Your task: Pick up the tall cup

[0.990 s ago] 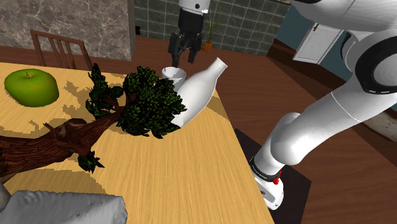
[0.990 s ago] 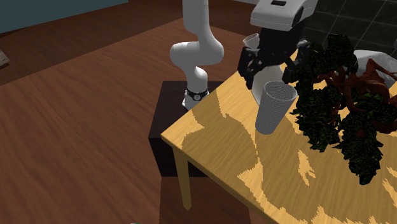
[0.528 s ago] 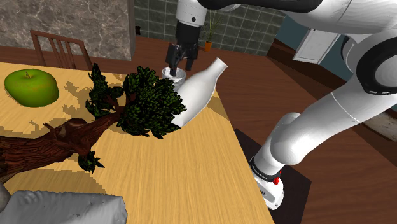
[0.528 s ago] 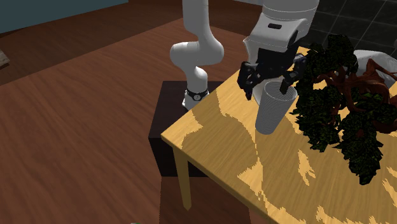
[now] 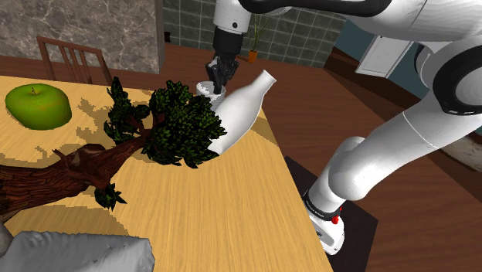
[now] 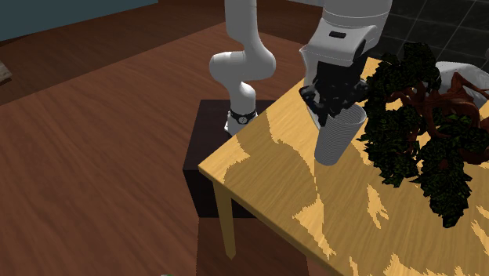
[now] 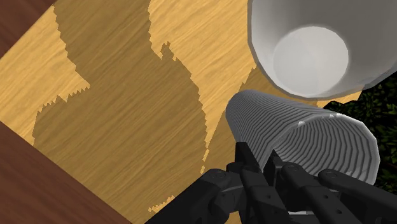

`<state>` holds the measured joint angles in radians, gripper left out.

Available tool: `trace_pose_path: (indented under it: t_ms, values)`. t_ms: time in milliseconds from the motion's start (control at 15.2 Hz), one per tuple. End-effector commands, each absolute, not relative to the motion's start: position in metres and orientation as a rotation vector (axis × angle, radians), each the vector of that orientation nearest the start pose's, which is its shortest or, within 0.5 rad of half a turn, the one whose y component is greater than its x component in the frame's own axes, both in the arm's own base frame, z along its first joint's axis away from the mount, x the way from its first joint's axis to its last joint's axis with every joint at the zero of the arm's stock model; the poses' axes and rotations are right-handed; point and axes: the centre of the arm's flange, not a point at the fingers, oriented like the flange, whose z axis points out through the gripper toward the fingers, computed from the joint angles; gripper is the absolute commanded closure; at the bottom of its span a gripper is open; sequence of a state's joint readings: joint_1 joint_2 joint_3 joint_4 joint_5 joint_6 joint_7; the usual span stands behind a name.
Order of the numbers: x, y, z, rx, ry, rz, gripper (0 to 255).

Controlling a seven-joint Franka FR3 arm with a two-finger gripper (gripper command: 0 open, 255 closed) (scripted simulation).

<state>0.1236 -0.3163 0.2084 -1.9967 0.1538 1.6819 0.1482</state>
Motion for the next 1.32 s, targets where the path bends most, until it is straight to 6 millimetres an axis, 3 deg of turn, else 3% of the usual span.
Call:
trace_pose_path:
  t_ms: [0, 132, 1122, 1254]
  values:
    - [0.427, 0.176, 0.589, -3.047, -0.239, 0.038, 255]
    - [0.427, 0.175, 0.588, -3.047, -0.239, 0.038, 255]
    - [0.427, 0.175, 0.668, -3.047, -0.239, 0.038, 255]
    - [0.427, 0.175, 0.668, -3.047, -0.239, 0.038, 255]
